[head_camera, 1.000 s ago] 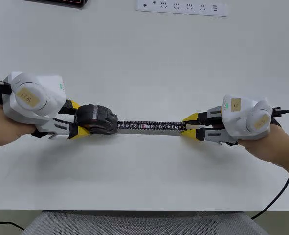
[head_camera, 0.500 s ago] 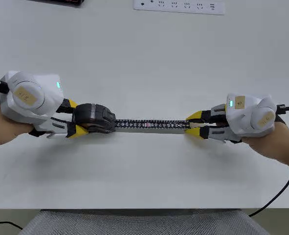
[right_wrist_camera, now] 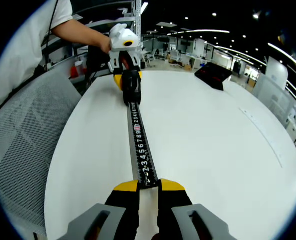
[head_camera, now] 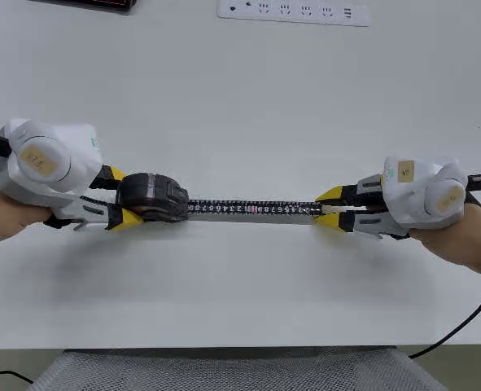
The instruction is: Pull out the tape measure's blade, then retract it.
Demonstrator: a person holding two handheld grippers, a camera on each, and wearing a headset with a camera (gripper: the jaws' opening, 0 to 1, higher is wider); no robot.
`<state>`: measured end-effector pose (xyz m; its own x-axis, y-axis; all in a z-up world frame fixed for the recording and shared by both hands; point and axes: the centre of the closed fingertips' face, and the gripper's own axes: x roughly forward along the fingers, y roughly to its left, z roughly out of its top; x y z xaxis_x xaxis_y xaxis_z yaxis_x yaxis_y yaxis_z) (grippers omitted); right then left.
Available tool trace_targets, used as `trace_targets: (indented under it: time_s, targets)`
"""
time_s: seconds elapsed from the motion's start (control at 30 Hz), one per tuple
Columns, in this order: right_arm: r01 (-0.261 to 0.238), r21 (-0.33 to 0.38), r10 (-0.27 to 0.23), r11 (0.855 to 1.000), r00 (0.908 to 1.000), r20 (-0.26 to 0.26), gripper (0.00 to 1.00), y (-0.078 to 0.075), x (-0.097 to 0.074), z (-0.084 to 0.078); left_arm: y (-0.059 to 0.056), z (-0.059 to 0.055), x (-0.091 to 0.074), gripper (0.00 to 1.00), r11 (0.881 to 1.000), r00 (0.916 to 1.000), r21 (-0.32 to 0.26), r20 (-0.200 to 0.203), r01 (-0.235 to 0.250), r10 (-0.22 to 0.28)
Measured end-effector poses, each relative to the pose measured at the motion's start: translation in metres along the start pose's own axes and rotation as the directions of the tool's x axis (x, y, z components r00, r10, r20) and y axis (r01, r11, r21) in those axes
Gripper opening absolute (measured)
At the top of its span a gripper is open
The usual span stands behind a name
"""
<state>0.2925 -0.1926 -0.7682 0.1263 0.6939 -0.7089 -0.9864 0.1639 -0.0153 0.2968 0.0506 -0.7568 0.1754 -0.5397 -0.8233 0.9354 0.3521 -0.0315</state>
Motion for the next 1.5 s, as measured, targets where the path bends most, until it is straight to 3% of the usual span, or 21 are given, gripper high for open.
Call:
trace_targets:
  time_s: [0.97,1.5]
  targets:
    - [0.017,0.014,-0.017,1.000,0.9987,-0.048,0.09,-0.004,-0.024,-0.024,0.000,0.000,0.000,0.26,1.000,1.0000,0.009,-0.007,0.000,0.000]
    - [0.009,0.014,-0.008,1.000,0.9969,-0.079,0.09,-0.003,-0.028,-0.032,0.000,0.000,0.001,0.26,1.000,1.0000,0.011,-0.007,-0.002,0.002]
